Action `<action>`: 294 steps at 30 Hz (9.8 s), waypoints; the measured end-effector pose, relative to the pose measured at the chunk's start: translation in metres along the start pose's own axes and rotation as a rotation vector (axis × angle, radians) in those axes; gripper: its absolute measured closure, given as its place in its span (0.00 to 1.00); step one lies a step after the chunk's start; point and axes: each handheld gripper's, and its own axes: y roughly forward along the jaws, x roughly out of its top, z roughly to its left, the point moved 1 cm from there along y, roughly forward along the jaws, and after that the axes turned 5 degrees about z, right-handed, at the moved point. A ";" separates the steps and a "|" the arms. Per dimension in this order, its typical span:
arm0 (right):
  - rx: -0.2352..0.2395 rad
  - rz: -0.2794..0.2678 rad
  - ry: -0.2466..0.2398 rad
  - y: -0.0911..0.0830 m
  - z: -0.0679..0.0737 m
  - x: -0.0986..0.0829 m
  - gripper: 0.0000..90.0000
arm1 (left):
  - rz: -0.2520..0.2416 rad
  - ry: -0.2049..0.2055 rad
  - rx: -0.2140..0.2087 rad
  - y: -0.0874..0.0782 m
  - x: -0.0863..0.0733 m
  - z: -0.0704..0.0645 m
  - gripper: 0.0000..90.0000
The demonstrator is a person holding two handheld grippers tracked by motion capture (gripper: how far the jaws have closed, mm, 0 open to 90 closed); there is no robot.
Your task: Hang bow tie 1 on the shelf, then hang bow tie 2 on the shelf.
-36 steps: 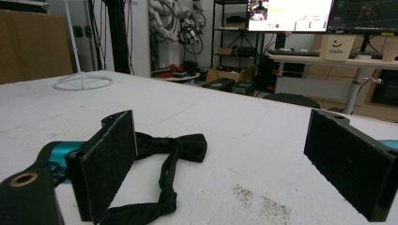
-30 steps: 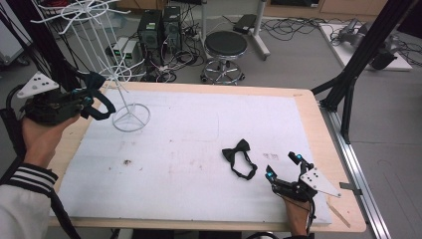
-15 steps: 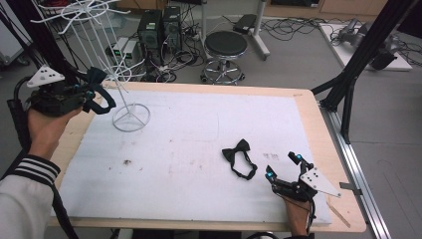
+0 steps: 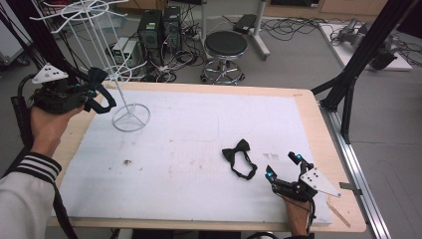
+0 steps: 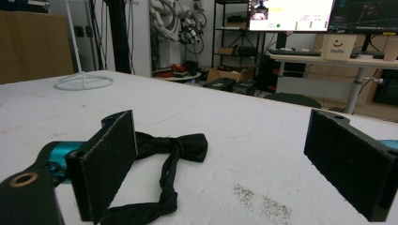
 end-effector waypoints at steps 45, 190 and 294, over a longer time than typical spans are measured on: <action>0.001 0.002 0.000 0.000 0.000 0.000 0.10 | 0.026 0.018 0.007 0.003 0.004 -0.011 0.07; 0.230 0.275 -0.142 0.061 -0.037 0.109 0.10 | -0.316 0.115 -0.506 0.024 -0.106 -0.115 0.04; 0.676 1.062 -0.739 0.202 -0.009 0.066 0.39 | -0.308 0.166 -0.581 0.038 -0.096 -0.135 0.04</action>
